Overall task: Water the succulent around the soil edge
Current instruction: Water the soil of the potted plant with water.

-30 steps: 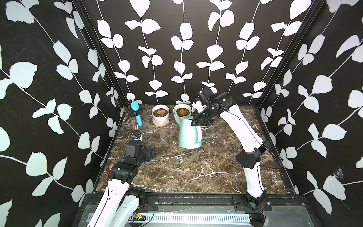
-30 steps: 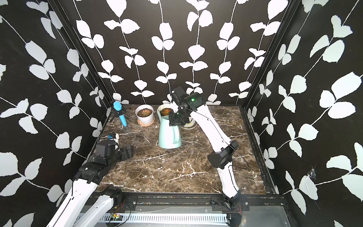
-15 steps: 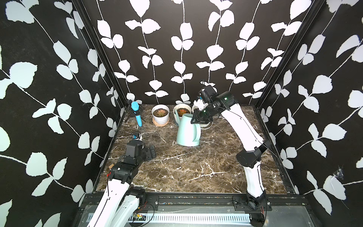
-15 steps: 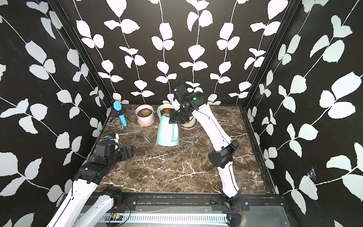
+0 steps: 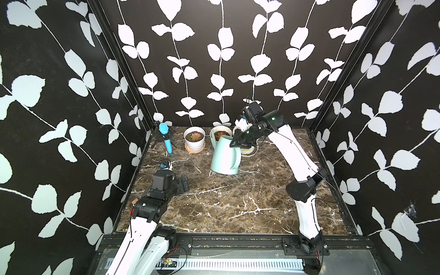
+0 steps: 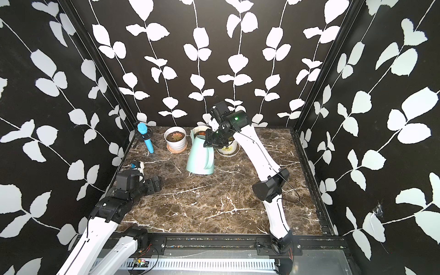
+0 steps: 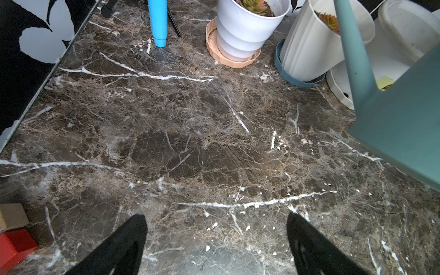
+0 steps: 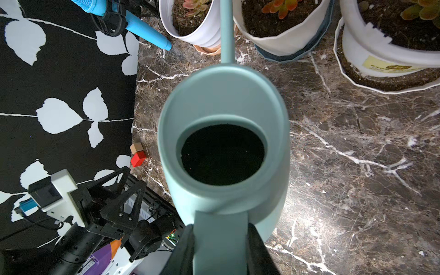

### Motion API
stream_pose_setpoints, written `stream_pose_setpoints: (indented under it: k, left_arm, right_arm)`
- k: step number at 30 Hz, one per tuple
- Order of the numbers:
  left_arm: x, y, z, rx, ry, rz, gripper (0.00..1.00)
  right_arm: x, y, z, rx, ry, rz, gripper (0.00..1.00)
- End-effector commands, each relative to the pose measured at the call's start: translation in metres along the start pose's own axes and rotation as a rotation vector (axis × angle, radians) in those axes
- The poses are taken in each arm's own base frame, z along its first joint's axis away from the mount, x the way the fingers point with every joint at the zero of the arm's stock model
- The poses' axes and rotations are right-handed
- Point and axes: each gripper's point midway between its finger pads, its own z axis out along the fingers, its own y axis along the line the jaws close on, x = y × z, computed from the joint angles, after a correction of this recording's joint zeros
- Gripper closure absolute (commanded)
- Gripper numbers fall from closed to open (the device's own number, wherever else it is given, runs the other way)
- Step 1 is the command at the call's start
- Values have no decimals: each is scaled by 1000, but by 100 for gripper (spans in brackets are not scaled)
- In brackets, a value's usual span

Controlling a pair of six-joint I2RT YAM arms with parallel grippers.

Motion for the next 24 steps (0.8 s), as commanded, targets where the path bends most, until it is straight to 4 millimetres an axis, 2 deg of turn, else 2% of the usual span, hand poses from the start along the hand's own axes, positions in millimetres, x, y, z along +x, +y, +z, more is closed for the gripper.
stream_pose_setpoints:
  k: [1, 10, 24]
  left_arm:
    - [0, 1, -1, -4, -7, 8, 7]
    - [0, 0, 0, -2, -6, 10, 7]
    - [0, 0, -1, 3, -8, 11, 6]
  right_arm:
    - [-19, 17, -11, -85, -72, -8, 100]
    - [-27, 14, -11, -113, -87, 34, 100]
    - [-24, 1, -8, -80, -80, 57, 100]
